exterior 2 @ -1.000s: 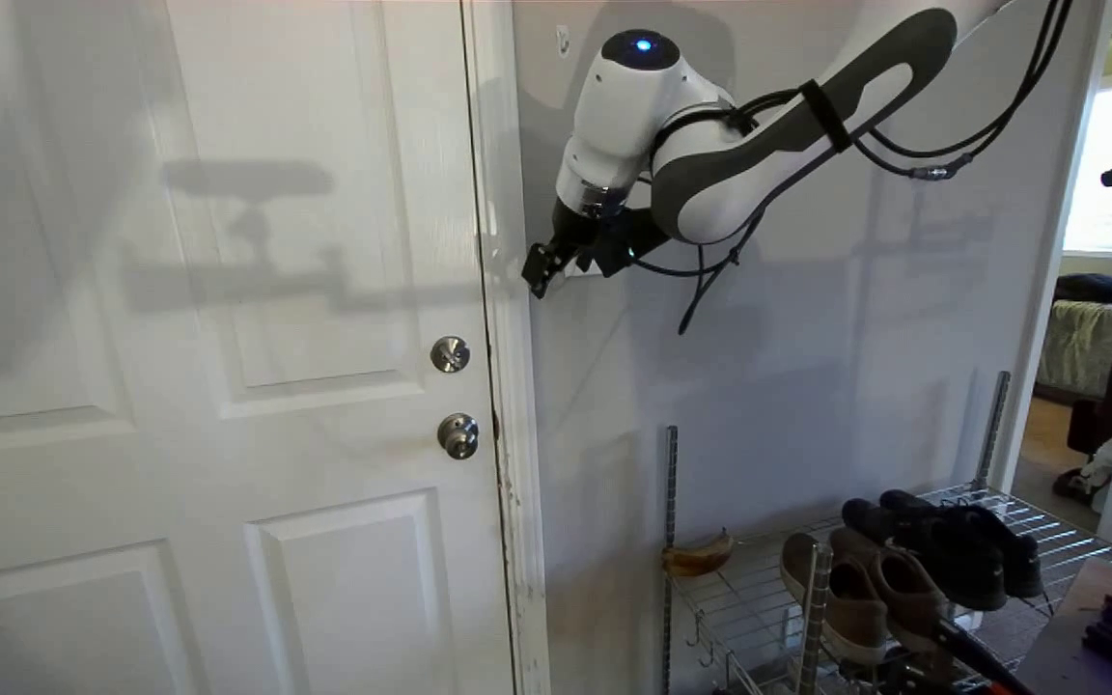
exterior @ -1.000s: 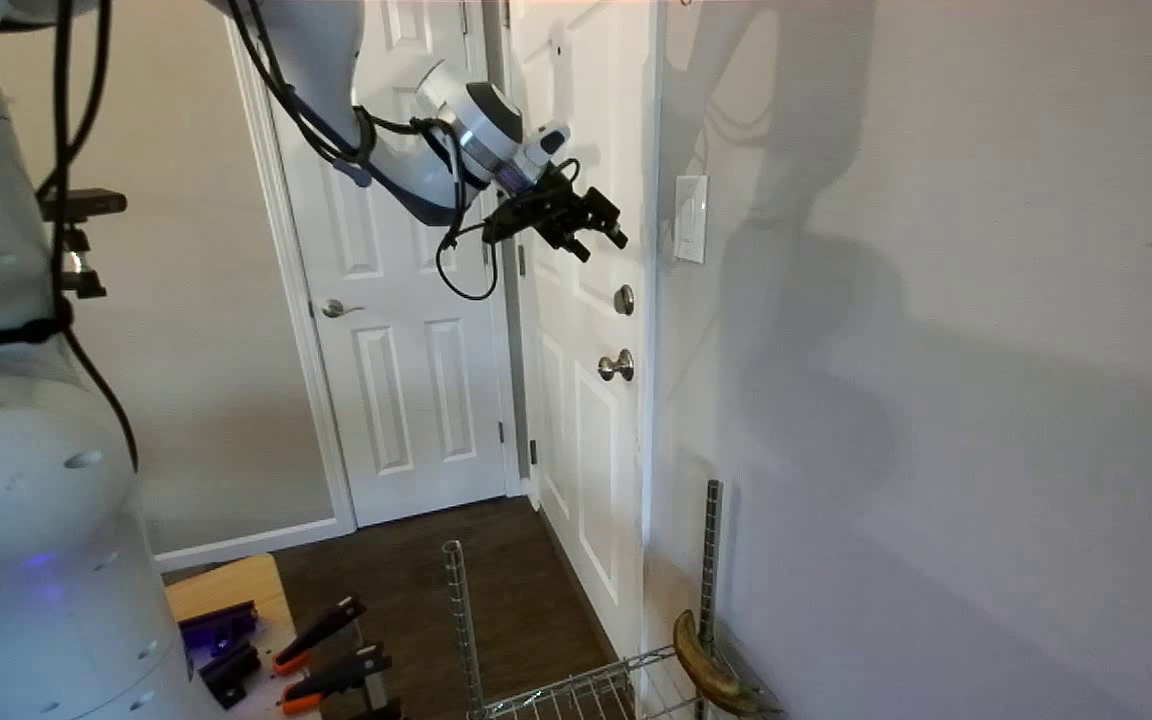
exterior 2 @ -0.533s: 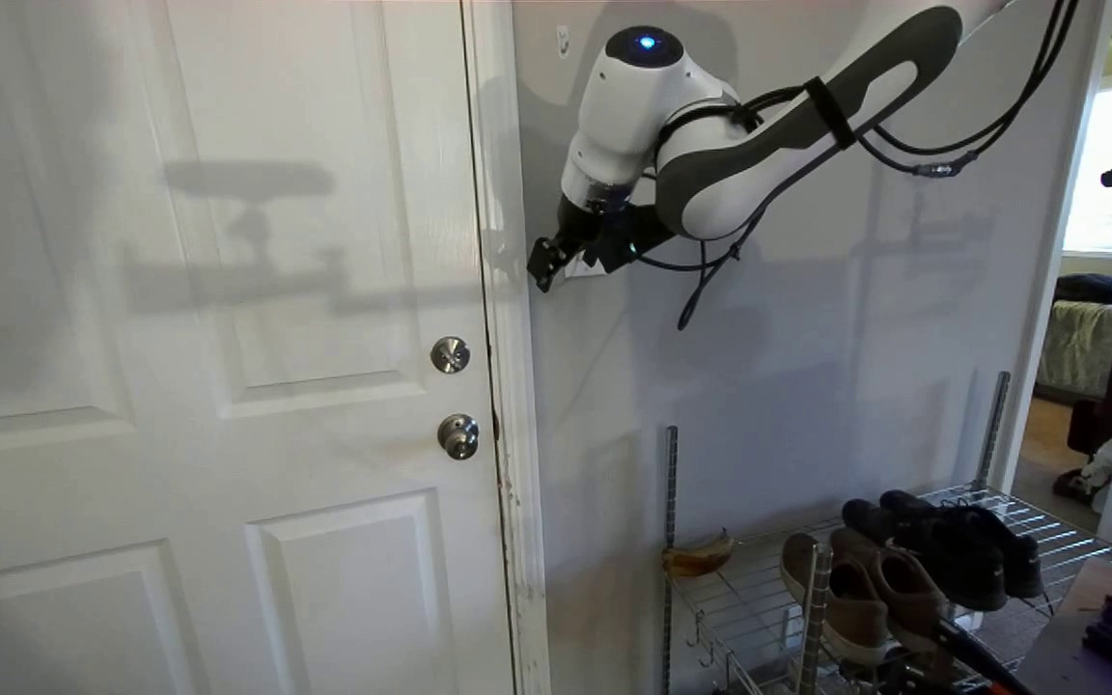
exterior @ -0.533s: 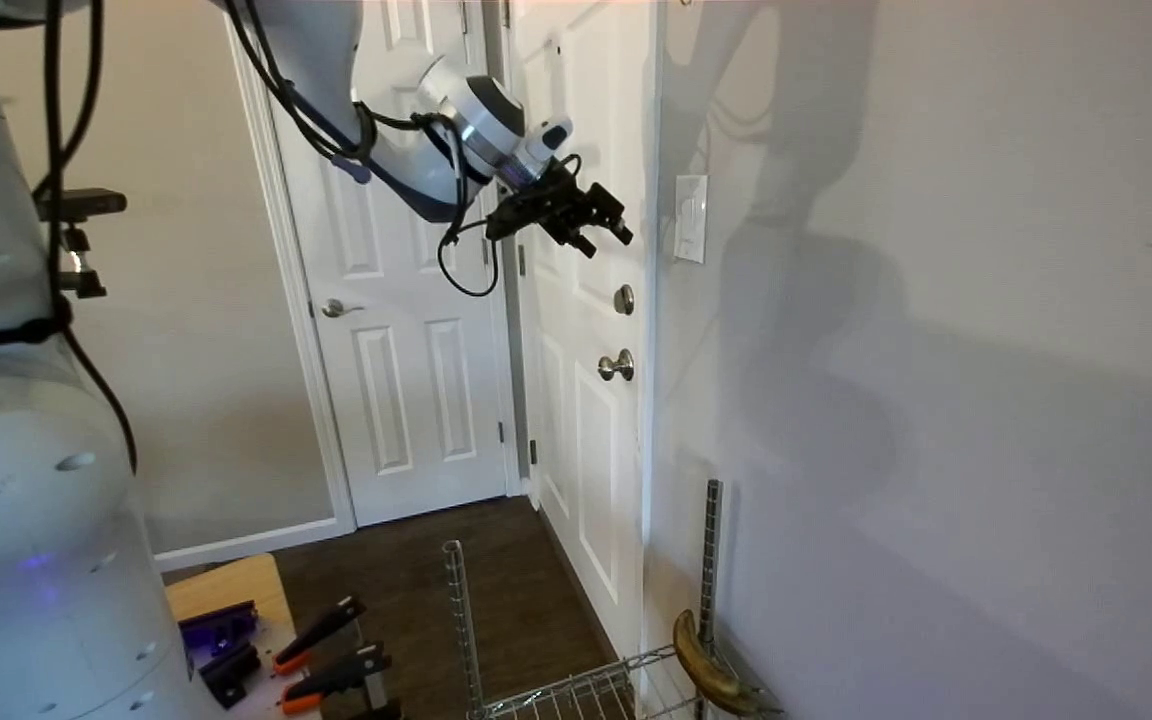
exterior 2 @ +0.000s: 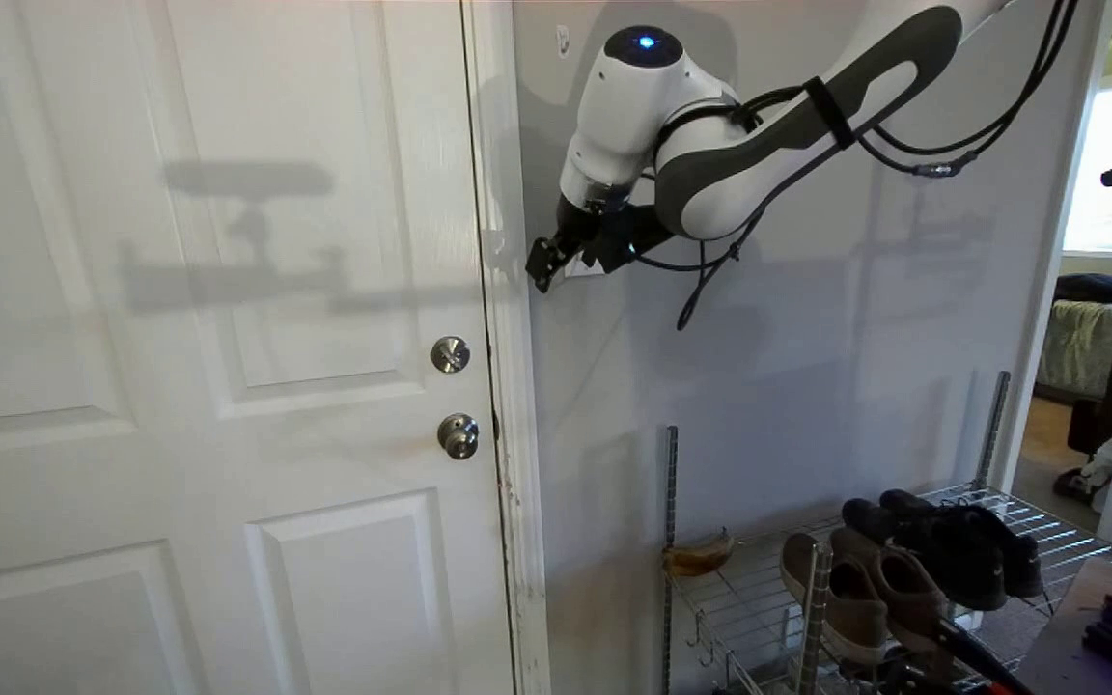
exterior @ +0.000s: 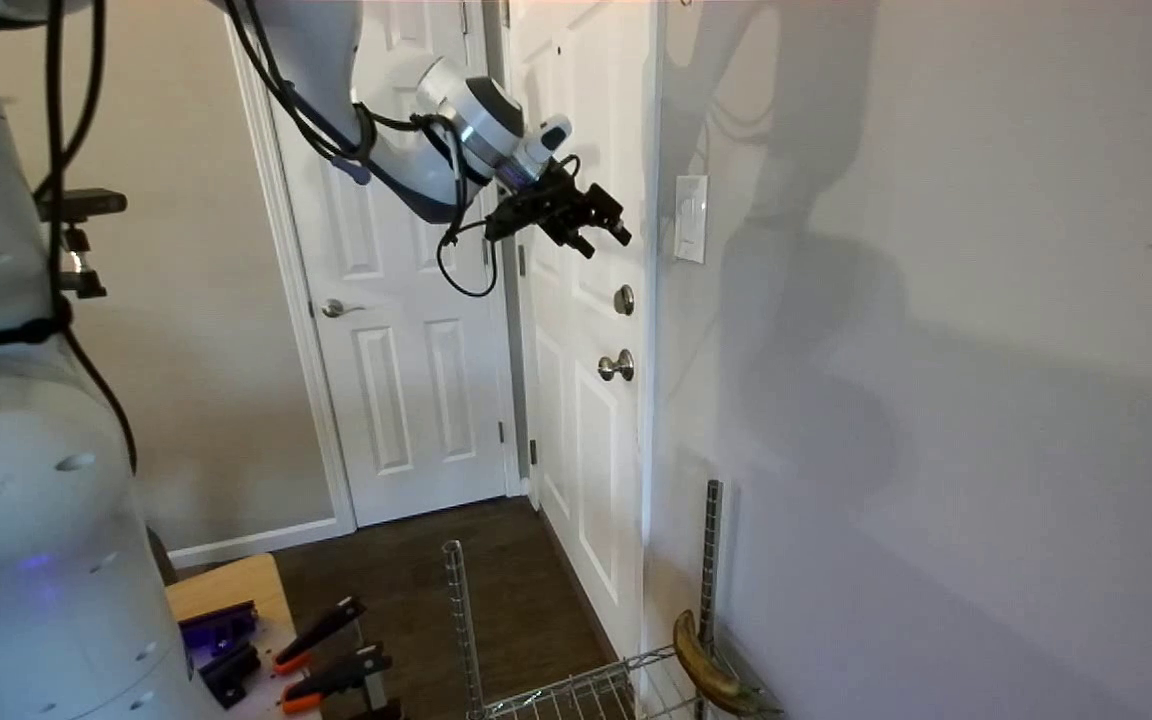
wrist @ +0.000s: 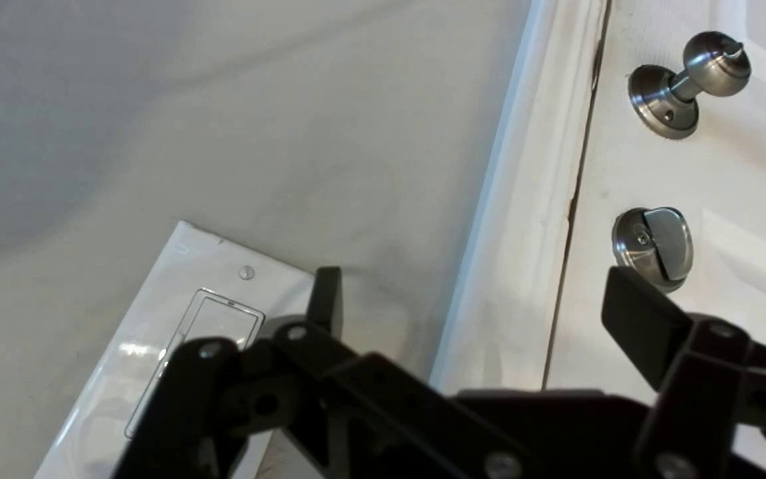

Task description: Turn on the light switch.

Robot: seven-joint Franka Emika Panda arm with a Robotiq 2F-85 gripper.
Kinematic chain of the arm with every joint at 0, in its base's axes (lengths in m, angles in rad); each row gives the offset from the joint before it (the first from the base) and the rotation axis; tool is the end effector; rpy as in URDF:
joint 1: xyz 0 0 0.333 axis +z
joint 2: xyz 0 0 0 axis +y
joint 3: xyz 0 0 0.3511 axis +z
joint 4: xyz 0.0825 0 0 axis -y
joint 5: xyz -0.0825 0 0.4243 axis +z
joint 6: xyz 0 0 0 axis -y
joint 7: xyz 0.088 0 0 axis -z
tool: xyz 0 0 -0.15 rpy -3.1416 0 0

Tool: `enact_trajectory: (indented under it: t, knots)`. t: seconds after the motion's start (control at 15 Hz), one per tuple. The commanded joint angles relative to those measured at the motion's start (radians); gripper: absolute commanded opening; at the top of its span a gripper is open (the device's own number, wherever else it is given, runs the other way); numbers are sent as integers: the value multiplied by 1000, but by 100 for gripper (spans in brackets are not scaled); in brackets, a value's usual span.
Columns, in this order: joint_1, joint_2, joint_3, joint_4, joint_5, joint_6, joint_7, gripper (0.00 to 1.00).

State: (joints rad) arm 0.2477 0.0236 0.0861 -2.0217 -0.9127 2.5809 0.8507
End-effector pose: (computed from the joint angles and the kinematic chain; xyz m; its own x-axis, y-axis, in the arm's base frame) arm 0.6241 0.2117 0.4794 0.7052 0.2241 0.6727 0.0185 -0.9542 0.2985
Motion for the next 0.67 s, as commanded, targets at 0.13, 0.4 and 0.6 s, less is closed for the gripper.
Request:
enact_trajectory:
  t: [0.13, 0.4, 0.6]
  knots:
    - [-27, 0, 27, 1, 3, -2, -4, 100]
    - [9, 35, 6, 38, -42, -28, 54, 100]
    - [22, 82, 8, 106, -71, -60, 52, 100]
